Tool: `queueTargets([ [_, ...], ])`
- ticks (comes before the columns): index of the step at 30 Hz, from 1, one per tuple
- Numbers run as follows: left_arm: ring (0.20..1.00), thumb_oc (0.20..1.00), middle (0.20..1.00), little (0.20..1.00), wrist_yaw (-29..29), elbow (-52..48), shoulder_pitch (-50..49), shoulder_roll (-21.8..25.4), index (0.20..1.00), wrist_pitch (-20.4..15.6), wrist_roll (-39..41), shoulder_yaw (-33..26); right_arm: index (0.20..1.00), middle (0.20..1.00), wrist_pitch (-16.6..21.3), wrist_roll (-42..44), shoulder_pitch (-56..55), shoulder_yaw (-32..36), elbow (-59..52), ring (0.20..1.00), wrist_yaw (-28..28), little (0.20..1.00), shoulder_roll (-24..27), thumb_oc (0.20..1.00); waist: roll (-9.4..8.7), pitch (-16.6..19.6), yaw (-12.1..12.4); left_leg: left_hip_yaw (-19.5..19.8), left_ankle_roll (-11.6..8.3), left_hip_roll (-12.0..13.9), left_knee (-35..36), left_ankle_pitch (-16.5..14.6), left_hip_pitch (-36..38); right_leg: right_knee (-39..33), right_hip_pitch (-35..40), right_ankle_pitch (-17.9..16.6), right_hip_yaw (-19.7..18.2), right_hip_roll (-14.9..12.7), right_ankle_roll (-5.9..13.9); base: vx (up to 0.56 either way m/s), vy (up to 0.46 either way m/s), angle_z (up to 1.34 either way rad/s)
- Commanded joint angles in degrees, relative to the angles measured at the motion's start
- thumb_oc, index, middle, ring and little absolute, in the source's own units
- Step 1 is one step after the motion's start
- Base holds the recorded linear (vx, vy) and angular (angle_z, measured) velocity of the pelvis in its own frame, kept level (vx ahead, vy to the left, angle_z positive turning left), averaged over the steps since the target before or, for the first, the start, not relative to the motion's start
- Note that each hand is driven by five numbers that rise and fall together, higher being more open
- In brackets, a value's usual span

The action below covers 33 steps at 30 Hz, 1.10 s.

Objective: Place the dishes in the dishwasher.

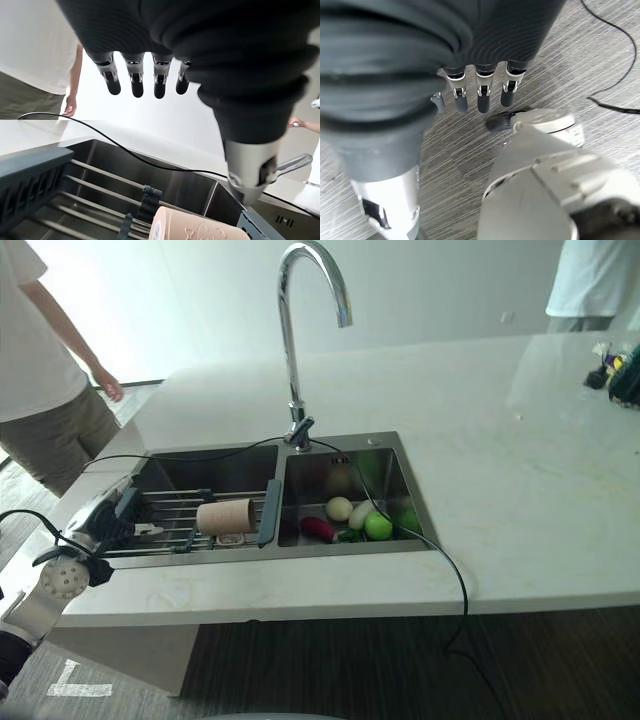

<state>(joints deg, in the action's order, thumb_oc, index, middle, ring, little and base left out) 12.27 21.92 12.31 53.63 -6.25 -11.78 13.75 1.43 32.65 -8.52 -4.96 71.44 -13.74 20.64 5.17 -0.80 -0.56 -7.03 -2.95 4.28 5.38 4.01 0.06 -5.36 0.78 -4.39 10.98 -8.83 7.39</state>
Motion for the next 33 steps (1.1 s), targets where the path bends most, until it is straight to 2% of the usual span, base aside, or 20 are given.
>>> queueTargets([
  [1, 1.000, 1.000, 1.000, 1.000, 4.60, 2.77, 8.45, 4.23, 1.000, -1.47, 0.25, -2.81, 1.000, 1.000, 0.28, 0.69, 4.33, -1.58, 0.20, 1.000, -0.93, 1.000, -0.15, 1.000, -1.51, -4.20, -1.21, -0.48, 2.20, -4.17, -0.38, -2.28, 1.39, 0.38, 0.32, -2.09, -1.85, -0.47, 1.20, -0.02, 0.032, -0.02],
  [5, 1.000, 1.000, 1.000, 1.000, 4.33, 3.66, 9.92, 5.41, 1.000, -3.30, 0.38, -1.95, 1.000, 1.000, 0.90, 0.88, 4.61, -1.66, -0.57, 1.000, -1.43, 1.000, 0.44, 1.000, -1.01, -5.26, -1.67, -0.47, 2.20, -4.44, -0.38, -1.99, 0.36, 0.36, -1.01, -2.61, -2.61, -0.60, 1.39, -0.02, 0.023, -0.08],
  [17, 1.000, 1.000, 1.000, 1.000, 1.06, 5.11, 19.77, 8.83, 1.000, -2.84, -0.54, 6.07, 1.000, 1.000, 1.53, 3.30, 8.12, -2.85, -2.27, 1.000, -1.72, 1.000, 2.11, 1.000, -0.20, -9.98, -2.80, -0.21, 2.15, -5.11, -0.38, -0.95, -3.03, 0.37, -4.72, -4.11, -4.44, -0.80, 1.71, -0.07, 0.008, -0.04],
  [28, 1.000, 1.000, 1.000, 1.000, -5.04, 6.82, 26.49, 10.75, 1.000, -2.91, 1.01, 12.16, 1.000, 1.000, 2.50, 4.33, 10.24, -2.82, -2.14, 1.000, -2.31, 1.000, 3.04, 1.000, -0.20, -13.12, -3.19, -0.32, 1.97, -5.20, -0.38, -0.10, -5.35, 0.50, -7.18, -5.29, -4.88, -1.05, 1.99, -0.04, 0.001, -0.02],
  [33, 1.000, 1.000, 1.000, 1.000, -11.36, 6.50, 29.25, 11.64, 1.000, -1.88, 2.84, 14.51, 1.000, 1.000, 3.21, 4.98, 11.50, -3.18, -2.42, 1.000, -2.37, 1.000, 3.14, 1.000, -0.21, -14.73, -2.93, -0.22, 1.88, -5.27, -0.38, 0.36, -6.50, 0.63, -8.26, -5.84, -4.61, -1.33, 2.16, -0.04, 0.000, 0.00],
])
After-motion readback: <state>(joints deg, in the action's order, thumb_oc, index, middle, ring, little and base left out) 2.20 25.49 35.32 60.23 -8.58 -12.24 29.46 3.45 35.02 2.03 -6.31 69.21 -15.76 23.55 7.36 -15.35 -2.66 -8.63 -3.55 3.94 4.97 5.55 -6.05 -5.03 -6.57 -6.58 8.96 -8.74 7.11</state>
